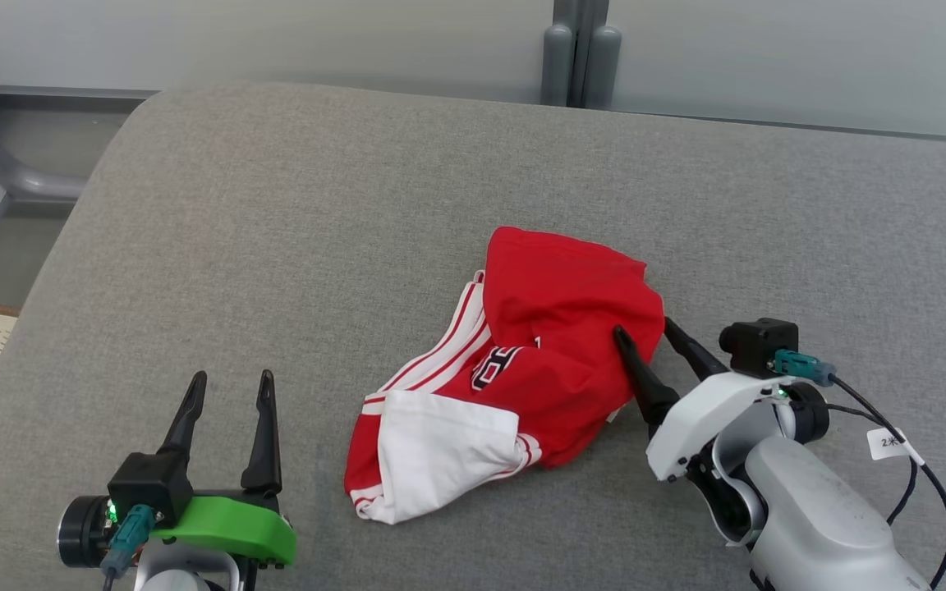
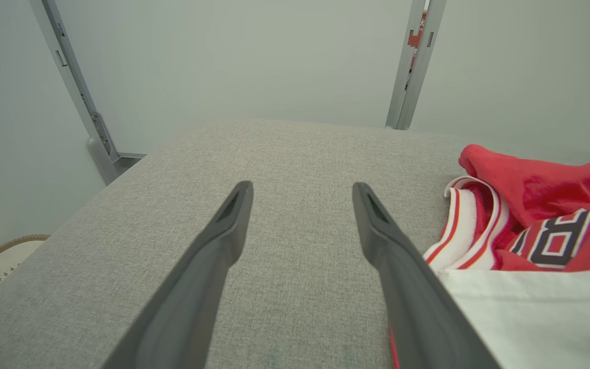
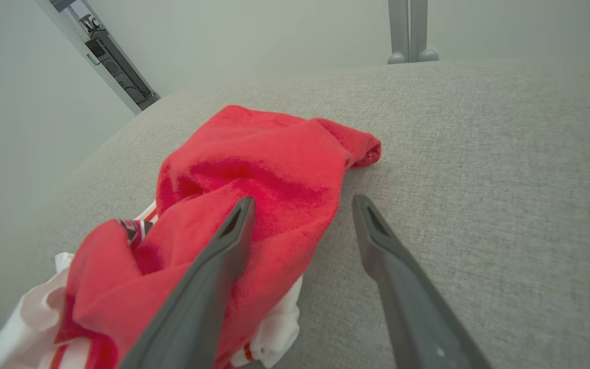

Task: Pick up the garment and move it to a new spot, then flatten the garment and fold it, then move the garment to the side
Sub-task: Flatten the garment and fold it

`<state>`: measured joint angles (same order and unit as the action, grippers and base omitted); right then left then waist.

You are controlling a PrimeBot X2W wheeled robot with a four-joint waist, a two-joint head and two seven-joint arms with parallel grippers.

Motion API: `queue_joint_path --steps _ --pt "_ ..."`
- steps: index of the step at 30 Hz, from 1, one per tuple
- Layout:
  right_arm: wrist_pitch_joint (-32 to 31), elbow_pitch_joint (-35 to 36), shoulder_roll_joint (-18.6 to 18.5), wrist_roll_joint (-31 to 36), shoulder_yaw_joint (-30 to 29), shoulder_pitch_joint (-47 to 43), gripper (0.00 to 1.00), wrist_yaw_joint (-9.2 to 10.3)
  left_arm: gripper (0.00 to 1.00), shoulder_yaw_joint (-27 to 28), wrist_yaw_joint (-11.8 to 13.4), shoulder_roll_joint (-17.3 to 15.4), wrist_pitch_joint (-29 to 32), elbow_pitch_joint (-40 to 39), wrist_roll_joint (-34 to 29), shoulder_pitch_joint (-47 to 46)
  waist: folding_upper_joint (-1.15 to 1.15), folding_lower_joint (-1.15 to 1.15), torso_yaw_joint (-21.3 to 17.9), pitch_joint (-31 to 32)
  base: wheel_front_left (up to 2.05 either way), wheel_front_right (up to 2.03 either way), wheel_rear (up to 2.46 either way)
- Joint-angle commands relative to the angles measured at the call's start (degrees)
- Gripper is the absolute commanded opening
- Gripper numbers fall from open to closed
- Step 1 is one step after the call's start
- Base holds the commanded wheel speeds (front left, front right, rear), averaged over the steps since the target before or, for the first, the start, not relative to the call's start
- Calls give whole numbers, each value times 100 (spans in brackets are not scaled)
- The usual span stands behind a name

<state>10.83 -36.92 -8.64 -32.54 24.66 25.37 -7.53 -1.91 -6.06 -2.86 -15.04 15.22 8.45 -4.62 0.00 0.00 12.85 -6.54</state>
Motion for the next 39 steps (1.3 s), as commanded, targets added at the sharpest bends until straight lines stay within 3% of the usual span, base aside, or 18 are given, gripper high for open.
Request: queue_joint_path --steps 1,2,11,21,27,33,34,36,39 --pt "-37 -45 -22 -133 70 86 35 10 100 -8 5 -9 -17 16 63 -77 0 0 34 -27 0 0 0" --pt "-25 -70 -45 -201 128 117 0 10 100 -14 4 -9 -17 21 68 -84 0 0 47 -34 0 0 0" --pt "339 -15 -312 -365 253 144 0 10 100 46 55 -9 -17 44 84 76 0 0 -84 69 0 0 0" --pt "438 1131 -653 -113 -567 -874 0 10 100 4 58 -9 -17 68 105 188 0 0 -440 218 0 0 0" --pt "126 2001 -499 124 -1136 -1886 0 10 100 -40 84 -10 -17 47 106 242 0 0 -562 256 0 0 0" --pt "-335 2777 -85 419 -1669 -2772 0 10 100 -50 55 -10 -17 54 63 264 0 0 -647 266 0 0 0" --pt "-374 2892 3 479 -1787 -2873 18 10 100 -49 48 -10 -17 60 56 260 0 0 -660 271 0 0 0" --pt "-419 3057 130 592 -1947 -3006 100 9 100 -47 43 -11 -17 65 50 255 0 0 -686 280 0 0 0" --pt "-393 3302 212 850 -2121 -3108 100 9 100 -32 31 -11 -17 74 38 252 0 0 -740 304 0 0 0"
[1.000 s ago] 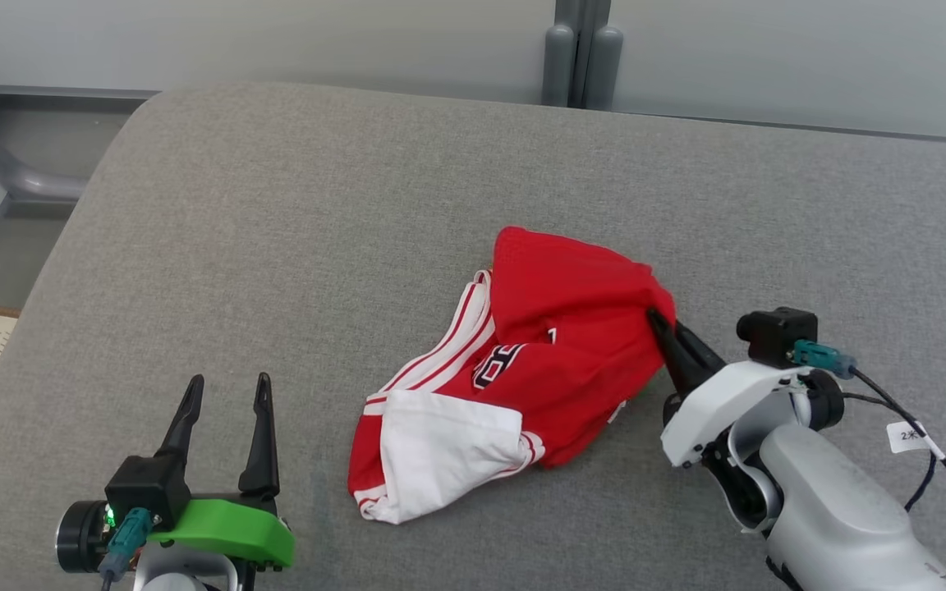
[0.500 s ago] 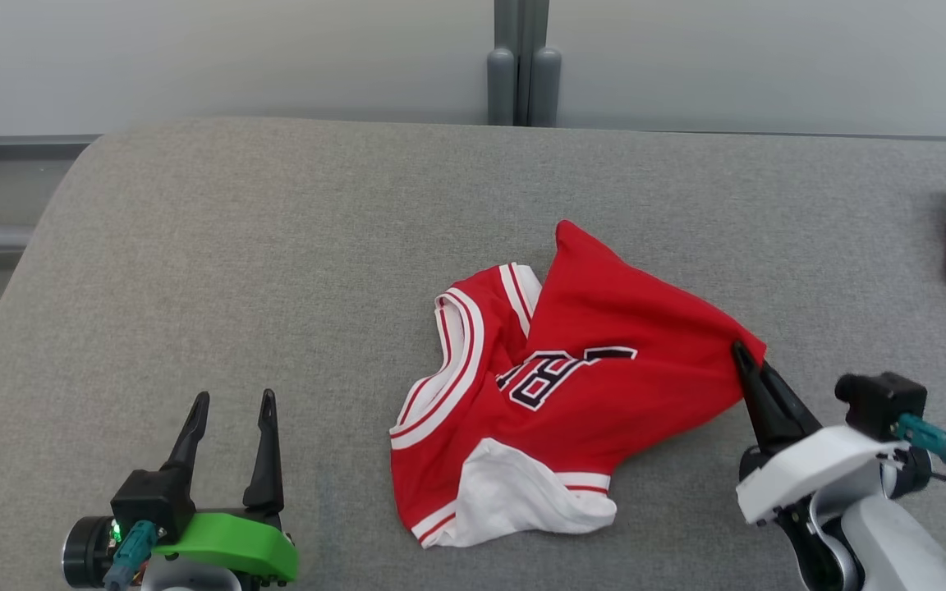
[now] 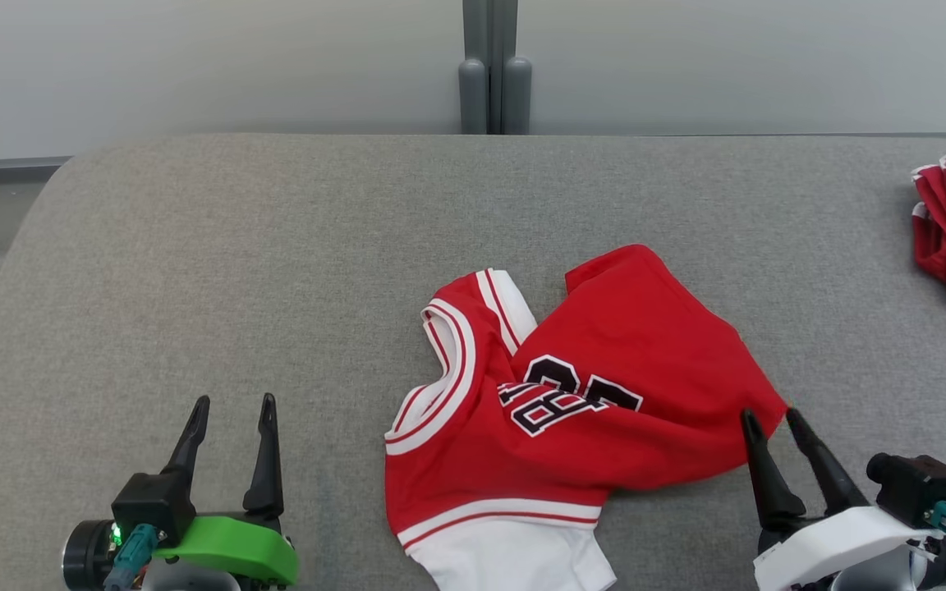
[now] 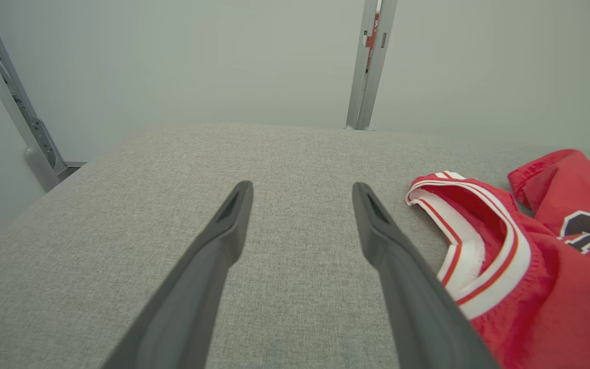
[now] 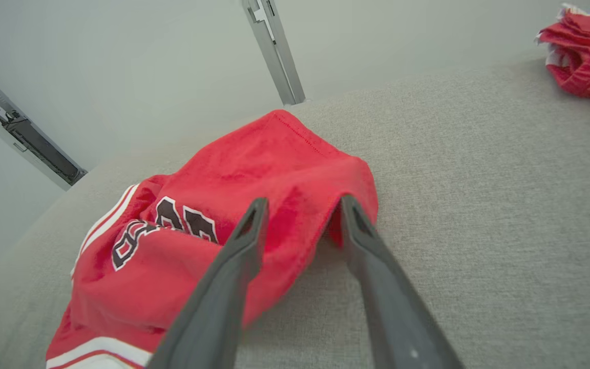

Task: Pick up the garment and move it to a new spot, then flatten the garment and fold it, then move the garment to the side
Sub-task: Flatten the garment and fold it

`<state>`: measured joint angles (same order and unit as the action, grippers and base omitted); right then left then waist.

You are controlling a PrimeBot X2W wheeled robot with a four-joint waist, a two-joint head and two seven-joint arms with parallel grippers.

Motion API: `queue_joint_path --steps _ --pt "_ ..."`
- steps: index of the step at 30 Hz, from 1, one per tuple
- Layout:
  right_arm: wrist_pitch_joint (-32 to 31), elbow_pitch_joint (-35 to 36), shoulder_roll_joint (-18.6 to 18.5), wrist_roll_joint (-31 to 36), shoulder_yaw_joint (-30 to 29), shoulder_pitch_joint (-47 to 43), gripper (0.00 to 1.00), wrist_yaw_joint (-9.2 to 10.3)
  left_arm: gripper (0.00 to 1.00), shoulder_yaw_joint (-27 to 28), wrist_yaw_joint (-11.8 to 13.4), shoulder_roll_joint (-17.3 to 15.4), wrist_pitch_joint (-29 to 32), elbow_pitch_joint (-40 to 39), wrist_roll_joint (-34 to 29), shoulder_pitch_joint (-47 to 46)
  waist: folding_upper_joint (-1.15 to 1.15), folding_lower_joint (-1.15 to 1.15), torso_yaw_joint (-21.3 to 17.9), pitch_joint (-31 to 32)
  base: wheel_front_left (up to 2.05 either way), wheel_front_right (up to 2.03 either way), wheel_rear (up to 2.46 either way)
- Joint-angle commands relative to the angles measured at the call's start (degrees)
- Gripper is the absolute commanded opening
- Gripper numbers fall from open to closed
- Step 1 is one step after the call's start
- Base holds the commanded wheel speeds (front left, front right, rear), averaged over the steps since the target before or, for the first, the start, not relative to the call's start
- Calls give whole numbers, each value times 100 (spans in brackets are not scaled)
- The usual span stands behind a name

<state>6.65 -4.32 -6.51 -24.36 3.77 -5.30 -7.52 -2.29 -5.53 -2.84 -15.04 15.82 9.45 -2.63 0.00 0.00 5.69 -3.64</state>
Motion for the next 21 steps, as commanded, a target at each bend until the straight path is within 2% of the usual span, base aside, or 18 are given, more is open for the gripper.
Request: queue_joint_path --steps 1,5,11,21 --pt "42 109 19 82 -64 -39 100 8 100 18 -22 -13 -17 13 -69 58 0 0 -47 25 0 0 0" --pt "276 442 -7 430 -198 100 100 8 100 61 -37 -13 -17 8 -112 32 0 0 -156 61 0 0 0" --pt "658 639 -78 740 -52 294 100 8 100 109 -43 -13 -17 -8 -120 -40 0 0 -316 46 0 0 0" --pt "850 367 7 920 52 482 100 8 100 -73 -131 -122 -17 118 -360 -852 0 0 -494 -140 0 0 0"
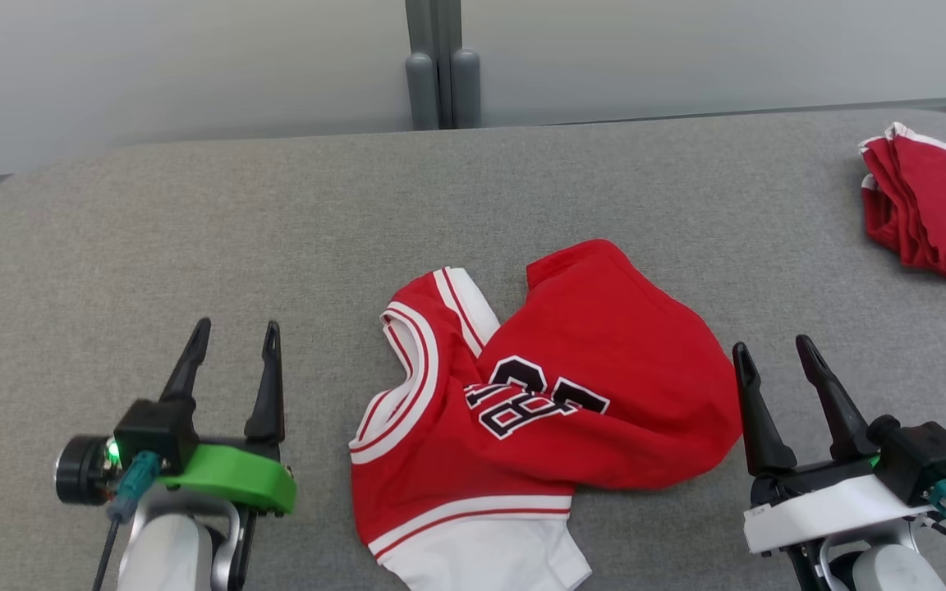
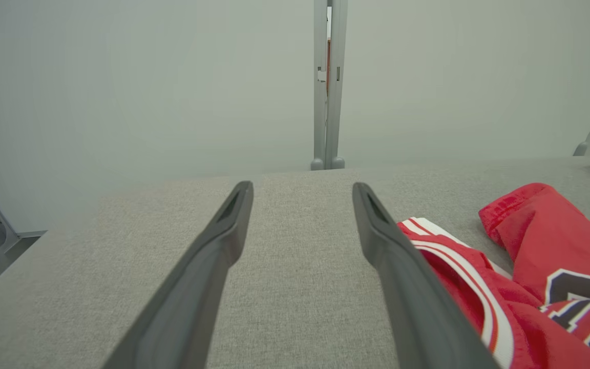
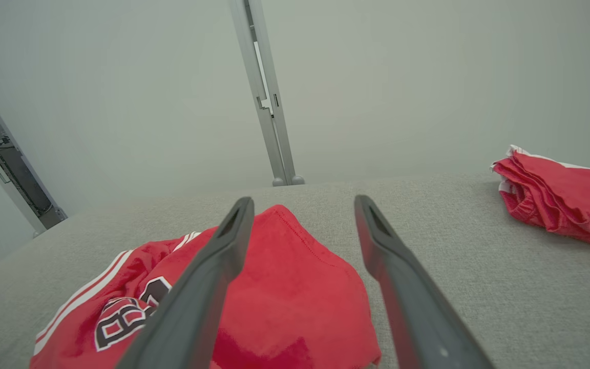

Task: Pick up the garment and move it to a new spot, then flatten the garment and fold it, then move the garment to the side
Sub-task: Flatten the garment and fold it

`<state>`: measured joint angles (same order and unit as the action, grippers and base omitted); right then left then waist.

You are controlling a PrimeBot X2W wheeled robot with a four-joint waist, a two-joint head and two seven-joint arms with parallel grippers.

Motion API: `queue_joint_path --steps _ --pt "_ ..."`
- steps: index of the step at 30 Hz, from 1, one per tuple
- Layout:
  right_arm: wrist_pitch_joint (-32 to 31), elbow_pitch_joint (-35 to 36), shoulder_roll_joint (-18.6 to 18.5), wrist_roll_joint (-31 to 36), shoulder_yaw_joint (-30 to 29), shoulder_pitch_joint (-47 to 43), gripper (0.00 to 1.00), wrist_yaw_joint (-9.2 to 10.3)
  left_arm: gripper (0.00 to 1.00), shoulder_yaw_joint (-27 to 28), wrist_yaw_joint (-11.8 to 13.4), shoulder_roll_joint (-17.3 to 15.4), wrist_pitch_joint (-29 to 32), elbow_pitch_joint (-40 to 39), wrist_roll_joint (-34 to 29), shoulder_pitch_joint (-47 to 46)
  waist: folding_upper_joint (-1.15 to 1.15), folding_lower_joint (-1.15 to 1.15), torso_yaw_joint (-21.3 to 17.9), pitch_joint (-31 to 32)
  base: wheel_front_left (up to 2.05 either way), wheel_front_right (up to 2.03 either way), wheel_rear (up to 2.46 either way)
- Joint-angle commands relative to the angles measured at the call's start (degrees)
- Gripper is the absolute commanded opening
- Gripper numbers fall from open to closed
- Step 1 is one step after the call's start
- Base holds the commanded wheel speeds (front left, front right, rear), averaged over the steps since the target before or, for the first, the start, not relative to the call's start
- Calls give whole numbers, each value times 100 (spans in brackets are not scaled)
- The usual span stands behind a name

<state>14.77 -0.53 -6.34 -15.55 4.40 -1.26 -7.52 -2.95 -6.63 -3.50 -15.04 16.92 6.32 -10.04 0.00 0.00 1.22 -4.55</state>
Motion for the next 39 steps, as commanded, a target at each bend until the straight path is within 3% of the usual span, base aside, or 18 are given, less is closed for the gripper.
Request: queue_joint_path --steps 1,10,19,29,38,39 --pt "41 -25 -5 44 -14 103 100 8 100 -32 -32 -72 -17 37 -60 -235 0 0 -71 -74 0 0 0" --pt "45 -69 76 68 -31 409 100 8 100 -501 -79 -265 -16 714 -119 -1536 0 0 -420 -410 0 0 0" --pt "47 -84 176 119 -131 608 100 8 100 -1189 -85 -490 74 2022 104 -2594 0 0 -872 -809 0 0 0" --pt "47 -135 176 166 -239 784 100 8 100 -2032 -80 -783 395 3240 579 -2989 0 0 -1104 -1009 0 0 0" --pt "47 -159 158 175 -273 850 100 8 100 -2765 -80 -794 1207 3850 1338 -3037 0 0 -1100 -1029 0 0 0" --pt "47 -154 161 181 -277 843 100 8 84 -2844 -80 -804 1249 3853 1419 -3033 0 0 -1094 -1029 0 0 0"
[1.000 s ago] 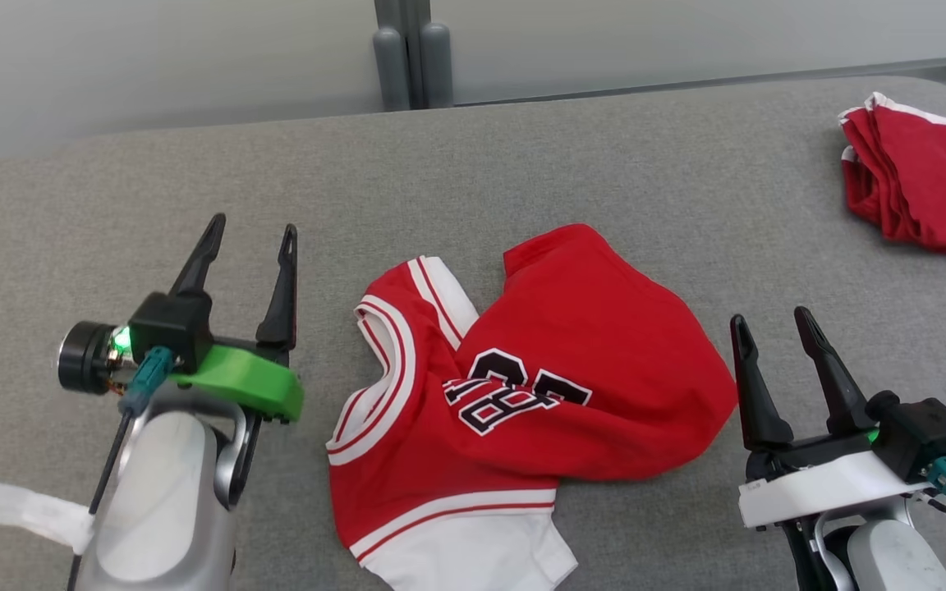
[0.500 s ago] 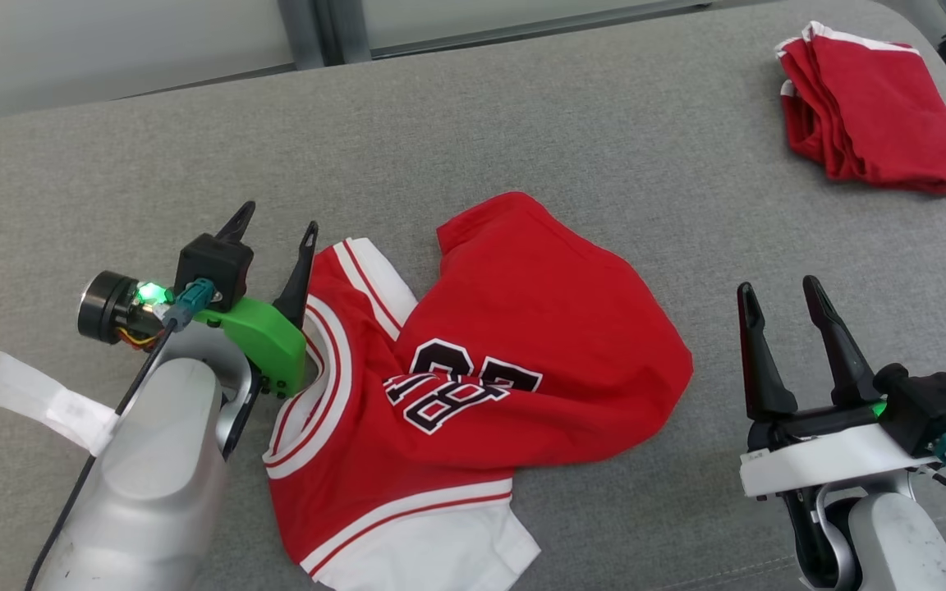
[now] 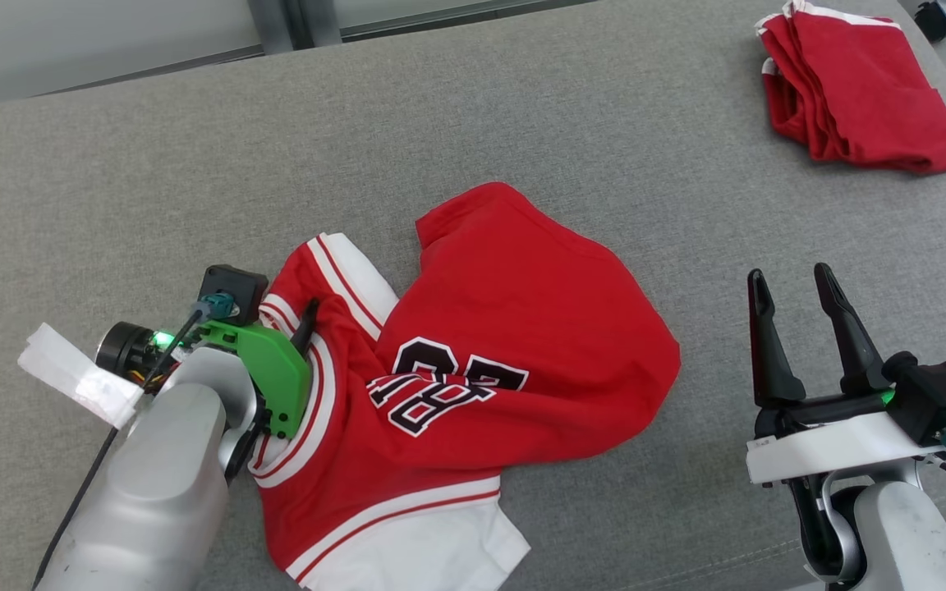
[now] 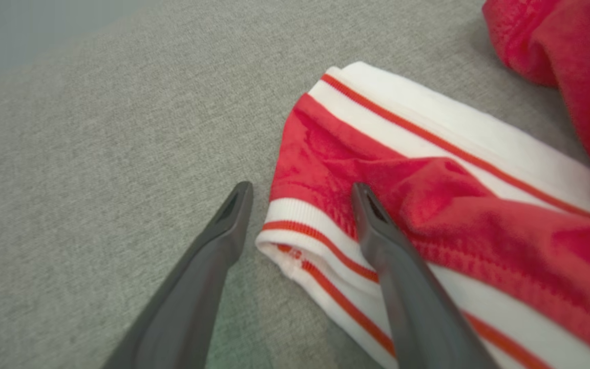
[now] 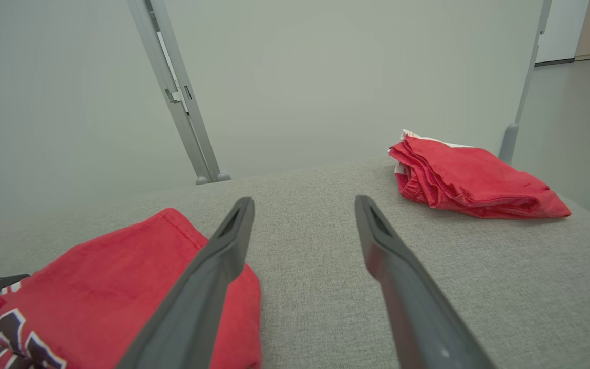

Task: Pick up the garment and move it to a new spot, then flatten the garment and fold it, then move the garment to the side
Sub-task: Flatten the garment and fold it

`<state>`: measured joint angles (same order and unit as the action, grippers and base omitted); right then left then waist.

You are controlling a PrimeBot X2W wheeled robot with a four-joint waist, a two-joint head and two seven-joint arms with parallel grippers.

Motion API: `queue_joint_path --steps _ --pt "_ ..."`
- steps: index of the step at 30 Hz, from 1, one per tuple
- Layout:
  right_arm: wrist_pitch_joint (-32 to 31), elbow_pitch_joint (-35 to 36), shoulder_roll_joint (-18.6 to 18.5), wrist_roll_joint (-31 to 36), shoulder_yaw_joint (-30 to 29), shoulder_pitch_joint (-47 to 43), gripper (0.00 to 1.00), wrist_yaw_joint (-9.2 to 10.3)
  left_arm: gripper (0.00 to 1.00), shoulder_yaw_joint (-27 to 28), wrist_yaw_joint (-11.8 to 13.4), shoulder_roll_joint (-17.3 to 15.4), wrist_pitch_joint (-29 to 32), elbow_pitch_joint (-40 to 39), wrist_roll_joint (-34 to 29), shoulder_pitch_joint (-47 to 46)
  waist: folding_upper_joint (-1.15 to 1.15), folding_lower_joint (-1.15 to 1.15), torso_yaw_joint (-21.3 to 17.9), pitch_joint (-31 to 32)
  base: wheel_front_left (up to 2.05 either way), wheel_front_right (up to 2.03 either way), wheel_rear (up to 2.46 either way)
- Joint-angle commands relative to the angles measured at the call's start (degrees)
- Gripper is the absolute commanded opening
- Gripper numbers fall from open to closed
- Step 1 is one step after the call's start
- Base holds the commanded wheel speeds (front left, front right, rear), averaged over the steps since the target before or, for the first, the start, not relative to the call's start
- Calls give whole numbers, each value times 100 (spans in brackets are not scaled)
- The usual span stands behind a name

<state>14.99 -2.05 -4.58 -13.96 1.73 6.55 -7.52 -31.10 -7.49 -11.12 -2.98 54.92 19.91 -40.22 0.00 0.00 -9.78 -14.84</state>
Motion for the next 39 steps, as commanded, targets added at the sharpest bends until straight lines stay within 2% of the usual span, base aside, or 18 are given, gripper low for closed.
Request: queue_joint_path --steps 1,2,9,14,25,26,27,28,29,33,39 --pt "25 4 -12 28 -17 56 100 8 30 -138 6 -52 96 49 101 -13 0 0 14 2 0 0 0" --pt "26 7 -9 36 -23 51 100 8 0 -226 5 -65 111 32 158 -17 0 0 22 7 0 0 0" --pt "25 38 -15 76 -52 41 100 8 0 -455 10 -290 -211 -132 482 -327 0 0 145 56 0 0 0" --pt "25 55 -40 98 -95 56 100 8 0 -244 10 -610 -577 -80 614 -670 0 0 200 78 0 0 0" --pt "25 39 -65 97 -75 93 100 8 0 -13 153 -1315 -1122 142 466 -1311 0 0 90 1 0 0 0" --pt "25 34 -58 101 -76 97 100 9 8 -28 181 -1371 -1146 175 410 -1343 0 0 75 -18 0 0 0" --pt "25 28 -51 104 -76 102 100 8 31 -30 204 -1394 -1171 198 394 -1344 0 0 67 -31 0 0 0" --pt "25 21 -46 112 -77 105 100 8 74 -21 216 -1400 -1183 225 377 -1327 0 0 60 -43 0 0 0" --pt "26 17 -42 115 -83 108 100 8 100 -4 247 -1389 -1192 224 369 -1311 0 0 62 -46 0 0 0" --pt "25 -15 -35 121 -115 91 100 8 100 138 362 -1308 -1219 -9 379 -1157 0 0 138 4 0 0 0" --pt "25 -77 -49 117 -121 7 100 8 100 696 565 -1288 -1219 -972 331 -594 0 0 321 251 0 0 0"
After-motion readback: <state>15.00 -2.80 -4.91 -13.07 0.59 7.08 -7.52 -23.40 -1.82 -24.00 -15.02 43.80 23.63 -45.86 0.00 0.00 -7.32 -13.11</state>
